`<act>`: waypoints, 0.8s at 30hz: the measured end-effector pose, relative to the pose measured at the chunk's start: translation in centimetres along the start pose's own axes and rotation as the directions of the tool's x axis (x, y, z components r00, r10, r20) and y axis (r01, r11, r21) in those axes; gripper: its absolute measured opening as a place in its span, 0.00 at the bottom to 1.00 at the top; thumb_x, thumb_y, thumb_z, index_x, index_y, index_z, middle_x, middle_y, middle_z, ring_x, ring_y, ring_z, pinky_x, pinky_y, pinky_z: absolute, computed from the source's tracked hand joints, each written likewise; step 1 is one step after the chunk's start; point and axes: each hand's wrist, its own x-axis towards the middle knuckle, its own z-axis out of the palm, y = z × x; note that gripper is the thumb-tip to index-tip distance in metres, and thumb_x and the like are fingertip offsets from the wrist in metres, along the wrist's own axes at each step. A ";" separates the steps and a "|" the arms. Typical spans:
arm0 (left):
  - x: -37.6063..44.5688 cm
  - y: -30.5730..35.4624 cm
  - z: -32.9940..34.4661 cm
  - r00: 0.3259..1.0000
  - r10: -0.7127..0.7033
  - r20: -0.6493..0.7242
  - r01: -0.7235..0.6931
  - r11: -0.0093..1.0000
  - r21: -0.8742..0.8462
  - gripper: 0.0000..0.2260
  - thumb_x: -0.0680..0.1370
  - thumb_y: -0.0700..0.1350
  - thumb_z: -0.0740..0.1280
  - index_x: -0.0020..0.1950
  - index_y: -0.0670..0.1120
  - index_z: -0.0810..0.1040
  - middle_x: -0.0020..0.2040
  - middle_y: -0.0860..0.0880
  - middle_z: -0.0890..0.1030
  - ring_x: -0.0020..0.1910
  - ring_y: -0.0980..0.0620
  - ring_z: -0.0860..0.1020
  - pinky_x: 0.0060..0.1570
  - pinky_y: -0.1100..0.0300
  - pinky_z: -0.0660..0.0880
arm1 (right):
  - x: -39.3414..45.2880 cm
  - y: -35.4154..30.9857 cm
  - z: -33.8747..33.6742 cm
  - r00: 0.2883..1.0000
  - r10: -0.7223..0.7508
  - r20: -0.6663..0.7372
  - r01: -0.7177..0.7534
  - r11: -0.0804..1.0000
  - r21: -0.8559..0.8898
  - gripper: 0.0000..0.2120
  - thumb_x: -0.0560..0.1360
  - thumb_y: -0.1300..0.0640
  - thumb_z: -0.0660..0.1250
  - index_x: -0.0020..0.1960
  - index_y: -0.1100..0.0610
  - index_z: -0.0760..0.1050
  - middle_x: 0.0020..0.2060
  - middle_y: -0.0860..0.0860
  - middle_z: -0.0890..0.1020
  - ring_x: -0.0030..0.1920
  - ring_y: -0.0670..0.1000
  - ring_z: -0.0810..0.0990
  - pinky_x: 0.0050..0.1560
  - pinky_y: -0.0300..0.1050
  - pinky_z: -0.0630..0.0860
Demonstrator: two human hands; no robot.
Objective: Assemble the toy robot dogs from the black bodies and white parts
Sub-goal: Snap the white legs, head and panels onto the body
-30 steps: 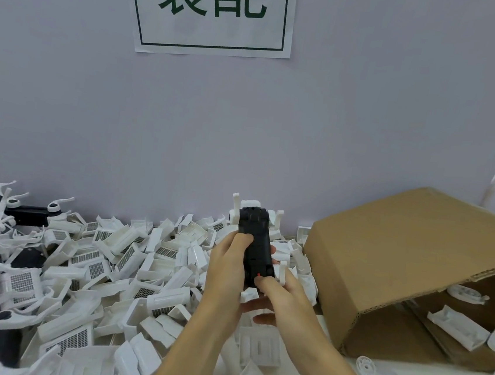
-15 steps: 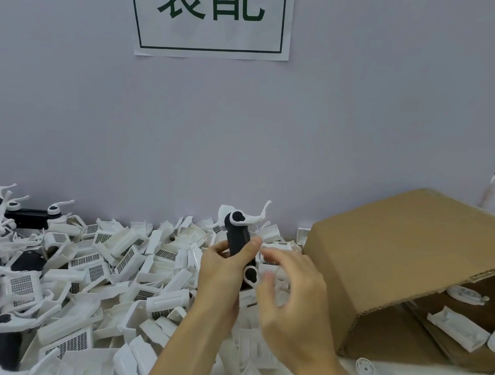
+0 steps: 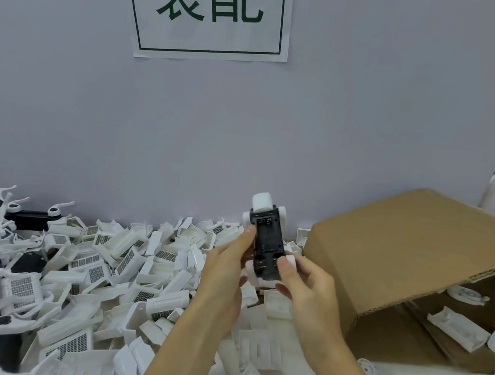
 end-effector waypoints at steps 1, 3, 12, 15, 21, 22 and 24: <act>-0.1 0.0 0.0 1.000 -0.023 0.021 0.022 1.000 0.014 0.16 0.80 0.56 0.66 0.47 0.48 0.88 0.48 0.49 0.88 0.48 0.55 0.83 0.55 0.54 0.72 | 0.2 0.0 -0.2 0.998 0.061 0.008 -0.061 0.994 0.089 0.12 0.83 0.57 0.63 0.49 0.55 0.85 0.46 0.51 0.87 0.48 0.47 0.85 0.49 0.41 0.77; -0.4 0.1 0.2 0.997 -0.060 0.049 0.059 0.998 0.015 0.16 0.81 0.58 0.64 0.50 0.49 0.87 0.50 0.51 0.87 0.48 0.56 0.83 0.52 0.55 0.71 | 0.4 0.0 -0.4 0.988 0.146 0.057 -0.156 0.955 0.252 0.12 0.80 0.54 0.64 0.51 0.56 0.86 0.49 0.55 0.87 0.49 0.51 0.84 0.53 0.48 0.77; -0.1 0.7 -0.6 0.999 -0.005 0.049 0.001 0.996 0.085 0.22 0.83 0.61 0.57 0.60 0.49 0.83 0.49 0.46 0.88 0.47 0.49 0.86 0.45 0.56 0.82 | 0.6 0.7 -0.6 0.951 0.207 0.229 -0.240 0.962 0.129 0.14 0.83 0.56 0.60 0.53 0.54 0.86 0.50 0.55 0.87 0.52 0.53 0.83 0.54 0.49 0.78; 0.1 0.8 -0.6 1.000 -0.016 0.008 0.015 0.994 0.108 0.20 0.84 0.61 0.56 0.57 0.52 0.83 0.49 0.44 0.88 0.50 0.44 0.86 0.54 0.45 0.82 | 0.6 0.8 -0.5 0.943 0.226 0.242 -0.251 0.965 0.073 0.13 0.83 0.58 0.60 0.55 0.55 0.85 0.48 0.56 0.86 0.49 0.50 0.84 0.52 0.48 0.77; 0.1 1.1 -1.1 0.996 0.024 -0.085 -0.018 0.997 0.072 0.20 0.85 0.58 0.56 0.53 0.50 0.85 0.46 0.42 0.88 0.45 0.44 0.87 0.52 0.45 0.82 | 0.2 0.3 -0.1 0.974 0.114 0.197 -0.102 0.992 -0.070 0.11 0.82 0.51 0.63 0.59 0.48 0.82 0.50 0.41 0.86 0.52 0.41 0.83 0.51 0.40 0.81; 0.2 1.2 -1.3 0.992 0.040 -0.117 -0.036 0.998 0.042 0.19 0.85 0.57 0.57 0.53 0.50 0.85 0.46 0.41 0.87 0.44 0.45 0.86 0.52 0.46 0.82 | 0.3 0.3 -0.2 0.979 0.116 0.170 -0.102 0.991 -0.090 0.10 0.82 0.49 0.63 0.58 0.47 0.82 0.49 0.41 0.86 0.51 0.41 0.83 0.49 0.38 0.80; 0.4 1.4 -1.8 0.981 0.067 -0.182 -0.069 0.998 -0.006 0.18 0.85 0.57 0.57 0.53 0.51 0.84 0.45 0.41 0.87 0.40 0.47 0.86 0.47 0.49 0.82 | 0.6 0.4 -0.7 0.982 0.132 0.136 -0.105 0.976 -0.189 0.08 0.82 0.50 0.64 0.53 0.48 0.82 0.45 0.44 0.85 0.47 0.43 0.83 0.44 0.35 0.77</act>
